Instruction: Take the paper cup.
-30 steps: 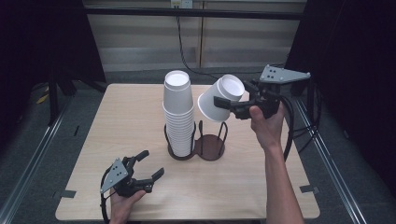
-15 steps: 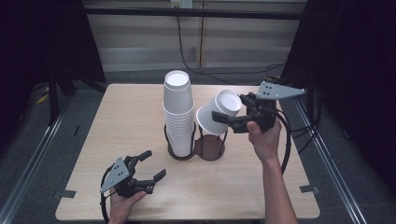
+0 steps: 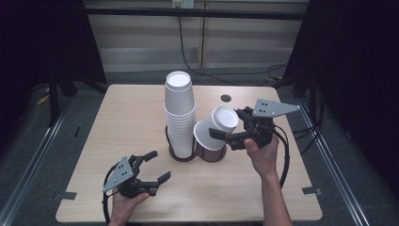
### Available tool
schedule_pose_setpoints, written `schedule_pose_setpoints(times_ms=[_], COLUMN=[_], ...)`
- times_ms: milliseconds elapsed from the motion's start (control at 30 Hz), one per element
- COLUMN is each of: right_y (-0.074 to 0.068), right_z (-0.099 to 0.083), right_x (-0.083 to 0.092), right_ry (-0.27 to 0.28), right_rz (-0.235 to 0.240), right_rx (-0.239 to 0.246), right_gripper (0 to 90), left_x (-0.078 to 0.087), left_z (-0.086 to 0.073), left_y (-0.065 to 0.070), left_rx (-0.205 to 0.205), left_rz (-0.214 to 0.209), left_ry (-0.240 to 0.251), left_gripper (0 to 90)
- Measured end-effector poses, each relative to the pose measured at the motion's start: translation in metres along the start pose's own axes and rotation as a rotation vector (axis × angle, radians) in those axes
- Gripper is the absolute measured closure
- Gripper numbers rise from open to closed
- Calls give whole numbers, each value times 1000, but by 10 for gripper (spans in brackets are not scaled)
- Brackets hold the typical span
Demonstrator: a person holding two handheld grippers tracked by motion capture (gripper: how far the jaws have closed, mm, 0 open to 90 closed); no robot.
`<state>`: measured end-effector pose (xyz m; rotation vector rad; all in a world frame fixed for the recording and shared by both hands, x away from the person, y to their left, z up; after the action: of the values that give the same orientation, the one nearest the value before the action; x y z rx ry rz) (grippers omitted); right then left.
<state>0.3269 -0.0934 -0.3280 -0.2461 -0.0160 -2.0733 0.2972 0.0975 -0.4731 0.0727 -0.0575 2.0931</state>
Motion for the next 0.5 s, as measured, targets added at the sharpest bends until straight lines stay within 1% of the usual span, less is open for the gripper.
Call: schedule_pose_setpoints(times_ms=[33, 67, 167, 200, 233, 267, 333, 367, 433, 500], right_y=[-1, -2, -5, -5, -5, -7, -7, -8, -11, -13], right_z=[-2, -4, -10, -12, -12, -18, -20, -23, -31, -37], right_x=[0, -1, -1, -2, -2, -3, -4, -5, -7, -9], right_ry=[-5, -10, -8, -10, -10, -13, -21, -28, -32, -35], right_rz=[1, 0, 5, 6, 6, 10, 10, 10, 19, 23], right_rx=[2, 1, -2, -6, -6, -12, -12, -12, -17, -24], right_gripper=[230, 230, 230, 230, 230, 230, 231, 230, 231, 231], left_x=[-1, -2, -4, -5, -5, -7, -8, -9, -11, -12], left_z=[1, 2, 5, 6, 6, 6, 6, 6, 6, 5], left_y=[1, 3, 5, 5, 5, 8, 9, 10, 14, 15], left_rx=[5, 3, -15, -25, -25, -25, -21, -30, -26, -29], left_rz=[-2, -14, -20, -13, -13, -18, -23, -21, -44, -45], left_ry=[-1, 1, -2, -5, -5, -16, -17, -19, -17, -19], left_gripper=[167, 163, 160, 160, 161, 162, 161, 161, 161, 161])
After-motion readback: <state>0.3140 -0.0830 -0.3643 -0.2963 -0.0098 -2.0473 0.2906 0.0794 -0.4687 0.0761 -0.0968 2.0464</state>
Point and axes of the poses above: each handheld gripper's, and its own axes: x roughly backward along the jaws, z roughly out of its top, y roughly to its right, the point moved 10 cm from there along -x, roughly forward along the jaws, and after that the axes turned 1 degree about -x, right-handed, at the moved point
